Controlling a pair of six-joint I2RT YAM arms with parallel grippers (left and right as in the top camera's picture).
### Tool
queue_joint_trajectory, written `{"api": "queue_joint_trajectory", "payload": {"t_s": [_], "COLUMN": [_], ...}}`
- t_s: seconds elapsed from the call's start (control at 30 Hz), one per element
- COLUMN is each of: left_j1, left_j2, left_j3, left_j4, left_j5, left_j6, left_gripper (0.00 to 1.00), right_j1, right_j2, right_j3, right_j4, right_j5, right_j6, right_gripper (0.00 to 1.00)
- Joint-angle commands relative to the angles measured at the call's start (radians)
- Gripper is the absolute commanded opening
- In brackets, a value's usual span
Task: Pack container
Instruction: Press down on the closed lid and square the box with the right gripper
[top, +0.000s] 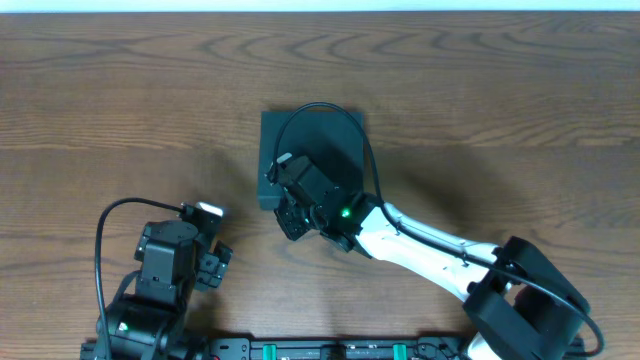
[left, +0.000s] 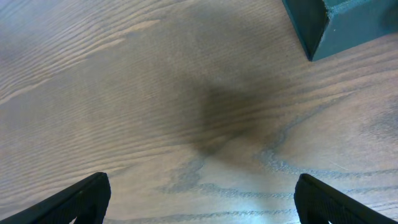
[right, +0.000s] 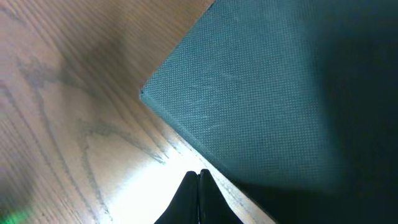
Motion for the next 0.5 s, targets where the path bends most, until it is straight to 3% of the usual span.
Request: {"api": "queue_joint_trajectory", "payload": {"t_s": [0.0, 0.47], "left_j1": [0.006, 0.006], "left_j2": [-0.003, -0.003], "left_j3": [0.000, 0.000], "left_j4": [-0.001, -0.001], "left_j5": [-0.014, -0.014], "left_j6": [0.011, 0.011], "left_gripper": [0.95, 0.95], "right_j1": [-0.008, -0.027], "right_j2": [0.019, 0.019], "right_j3": [0.010, 0.009], "right_j4": [0.007, -0.012], "right_j5": [0.075, 0.334], "right_j6": [0.043, 0.009], "right_gripper": [0.02, 0.02]}}
